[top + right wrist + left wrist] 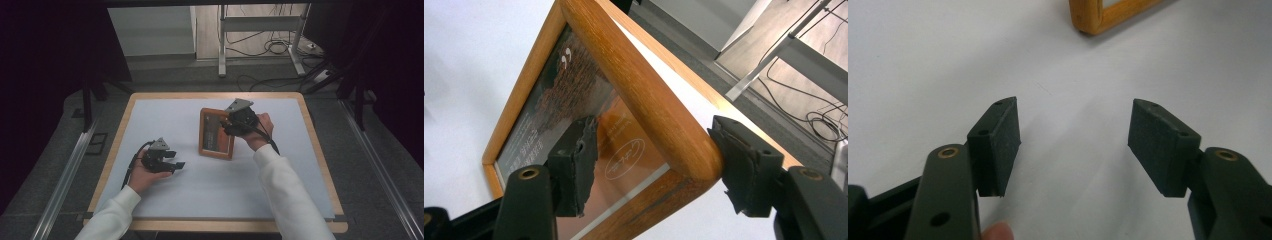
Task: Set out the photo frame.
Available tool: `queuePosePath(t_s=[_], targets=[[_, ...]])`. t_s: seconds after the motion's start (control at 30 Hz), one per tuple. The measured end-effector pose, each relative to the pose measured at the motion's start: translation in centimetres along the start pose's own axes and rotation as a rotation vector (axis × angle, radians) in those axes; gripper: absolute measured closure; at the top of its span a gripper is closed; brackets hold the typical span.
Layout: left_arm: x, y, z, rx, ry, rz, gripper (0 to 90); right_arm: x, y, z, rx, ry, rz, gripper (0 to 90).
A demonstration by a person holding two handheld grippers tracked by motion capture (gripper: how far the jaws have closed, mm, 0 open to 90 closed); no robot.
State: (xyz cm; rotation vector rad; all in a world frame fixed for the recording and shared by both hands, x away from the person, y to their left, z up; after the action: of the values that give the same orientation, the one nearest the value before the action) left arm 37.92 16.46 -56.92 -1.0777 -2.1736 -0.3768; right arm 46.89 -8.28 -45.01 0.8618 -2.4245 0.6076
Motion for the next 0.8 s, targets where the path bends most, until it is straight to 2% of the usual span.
queuePosePath(t_s=[0.2, 0.4, 0.6, 0.8], targets=[[0.0, 0.0, 0.0, 0.001, 0.000, 0.001, 36.9, -0.1, 0.1, 0.0, 0.000, -0.001, 0.007, 35.1], [0.0, -0.1, 0.0, 0.003, -0.001, -0.001, 36.9, 0.4, 0.2, 0.2, -0.031, -0.023, 0.015, 28.3], [0.0, -0.1, 0.0, -0.001, 0.002, -0.002, 36.8, 1.7, 0.2, 0.5, -0.071, -0.065, 0.022, 27.0], [0.0, -0.1, 0.0, 0.004, 0.001, -0.001, 36.8, 3.4, 0.6, 1.6, -0.062, -0.094, 0.016, 30.8]])
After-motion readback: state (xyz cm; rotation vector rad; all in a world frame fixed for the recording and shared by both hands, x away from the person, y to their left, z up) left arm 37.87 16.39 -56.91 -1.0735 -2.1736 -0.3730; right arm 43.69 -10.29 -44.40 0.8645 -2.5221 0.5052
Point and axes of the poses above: each handheld gripper's, and its own axes: x roughly backward along the jaws, z roughly out of its underside, y roughly to its left, the point moved 5 cm from there along -x, roughly forward along the jaws, and after that the axes turned 6 degrees about -x, right-handed, at the moved point
